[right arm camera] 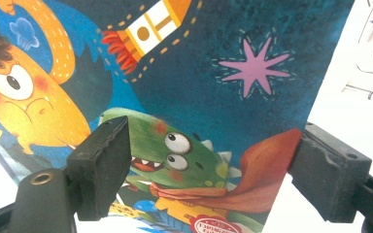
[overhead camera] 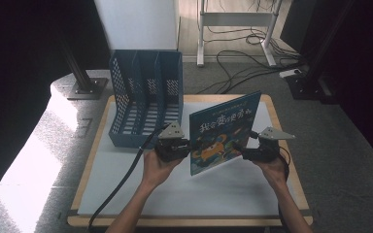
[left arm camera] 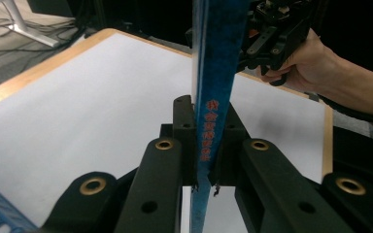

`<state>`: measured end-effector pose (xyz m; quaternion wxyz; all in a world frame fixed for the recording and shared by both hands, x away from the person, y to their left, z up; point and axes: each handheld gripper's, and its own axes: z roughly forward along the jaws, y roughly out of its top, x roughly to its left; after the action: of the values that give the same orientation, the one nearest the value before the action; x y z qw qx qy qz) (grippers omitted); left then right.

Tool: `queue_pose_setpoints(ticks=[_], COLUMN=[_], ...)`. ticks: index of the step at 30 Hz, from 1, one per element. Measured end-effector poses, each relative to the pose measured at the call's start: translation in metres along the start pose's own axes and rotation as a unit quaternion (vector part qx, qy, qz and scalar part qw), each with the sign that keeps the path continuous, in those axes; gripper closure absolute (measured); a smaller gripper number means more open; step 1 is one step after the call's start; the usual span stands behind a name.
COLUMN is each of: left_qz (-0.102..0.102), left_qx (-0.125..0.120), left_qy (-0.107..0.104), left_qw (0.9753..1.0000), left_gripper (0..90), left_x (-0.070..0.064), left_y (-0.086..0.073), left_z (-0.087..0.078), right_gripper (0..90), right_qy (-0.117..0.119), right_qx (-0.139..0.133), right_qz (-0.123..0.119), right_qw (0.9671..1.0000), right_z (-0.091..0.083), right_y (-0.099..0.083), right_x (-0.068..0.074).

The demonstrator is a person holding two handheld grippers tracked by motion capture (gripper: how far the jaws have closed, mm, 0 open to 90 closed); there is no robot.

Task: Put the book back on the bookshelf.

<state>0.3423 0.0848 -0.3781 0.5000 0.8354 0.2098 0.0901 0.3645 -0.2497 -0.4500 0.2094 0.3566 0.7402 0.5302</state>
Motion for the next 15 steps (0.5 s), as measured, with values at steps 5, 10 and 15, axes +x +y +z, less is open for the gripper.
queue_pose_setpoints(ticks=[5, 10, 15], left_qz=[0.000, -0.001, -0.002], left_qx=[-0.005, -0.010, -0.013], left_qy=[0.007, 0.019, 0.032], left_qw=[1.0000, 0.9998, 0.9994], left_gripper=[83.3, 83.3, 83.3], left_x=[0.003, 0.008, 0.014], left_y=[0.003, 0.007, 0.011], left_z=[-0.010, -0.025, -0.042], right_gripper=[18.9, 19.2, 19.2], right_qy=[0.002, 0.010, 0.018], right_qx=[-0.003, -0.009, -0.014], right_qz=[-0.004, -0.011, -0.019], right_qw=[1.0000, 0.9999, 0.9996], right_z=[0.004, 0.013, 0.026], right_y=[0.010, 0.024, 0.039], right_x=[0.004, 0.009, 0.016])
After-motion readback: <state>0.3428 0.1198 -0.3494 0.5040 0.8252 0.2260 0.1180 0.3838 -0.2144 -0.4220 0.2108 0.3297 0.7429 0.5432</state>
